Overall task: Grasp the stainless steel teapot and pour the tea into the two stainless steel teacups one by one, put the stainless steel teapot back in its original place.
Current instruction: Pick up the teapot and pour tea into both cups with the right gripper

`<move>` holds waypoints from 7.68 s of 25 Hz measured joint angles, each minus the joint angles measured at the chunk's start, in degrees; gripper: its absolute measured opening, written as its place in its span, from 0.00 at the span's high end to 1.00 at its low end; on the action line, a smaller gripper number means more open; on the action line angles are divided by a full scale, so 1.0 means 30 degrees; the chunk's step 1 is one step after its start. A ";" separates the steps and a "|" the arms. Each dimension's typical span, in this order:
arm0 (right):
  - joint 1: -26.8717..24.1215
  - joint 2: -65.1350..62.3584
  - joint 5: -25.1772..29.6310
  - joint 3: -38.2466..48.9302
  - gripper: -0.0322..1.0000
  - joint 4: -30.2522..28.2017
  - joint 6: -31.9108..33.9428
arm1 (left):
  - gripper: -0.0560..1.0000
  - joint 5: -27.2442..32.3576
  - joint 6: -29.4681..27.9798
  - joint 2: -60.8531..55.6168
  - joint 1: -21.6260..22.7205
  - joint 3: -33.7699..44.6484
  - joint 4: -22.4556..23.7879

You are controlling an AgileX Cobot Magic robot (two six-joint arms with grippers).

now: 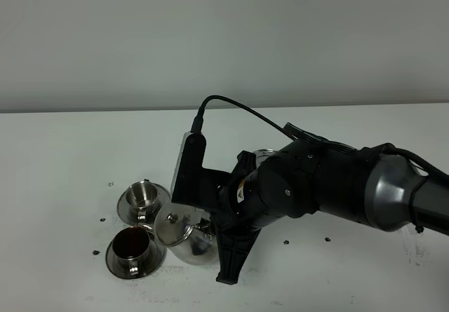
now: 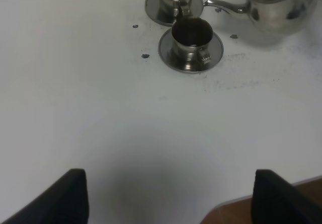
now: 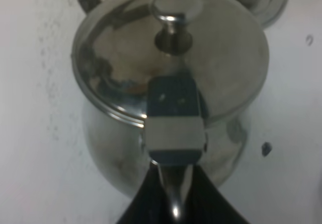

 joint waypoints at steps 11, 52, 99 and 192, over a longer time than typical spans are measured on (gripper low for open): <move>-0.0063 -0.0704 -0.1439 0.1329 0.91 0.0822 -0.0070 | 0.32 0.0000 0.0000 0.0000 0.0000 0.0000 0.0000; 0.0152 -0.4423 -1.7802 1.1794 0.91 0.7049 0.2852 | 0.32 0.0000 -0.0019 0.0000 0.0000 0.0000 0.0000; 0.1261 0.1311 -2.1019 1.0892 0.92 0.3142 0.7996 | 0.32 0.0000 -0.0012 0.0000 0.0000 0.0000 -0.0017; -0.1947 0.3243 -0.0898 -0.3291 0.92 0.2383 -0.1940 | 0.32 0.0000 -0.0008 0.0000 0.0000 0.0000 0.0001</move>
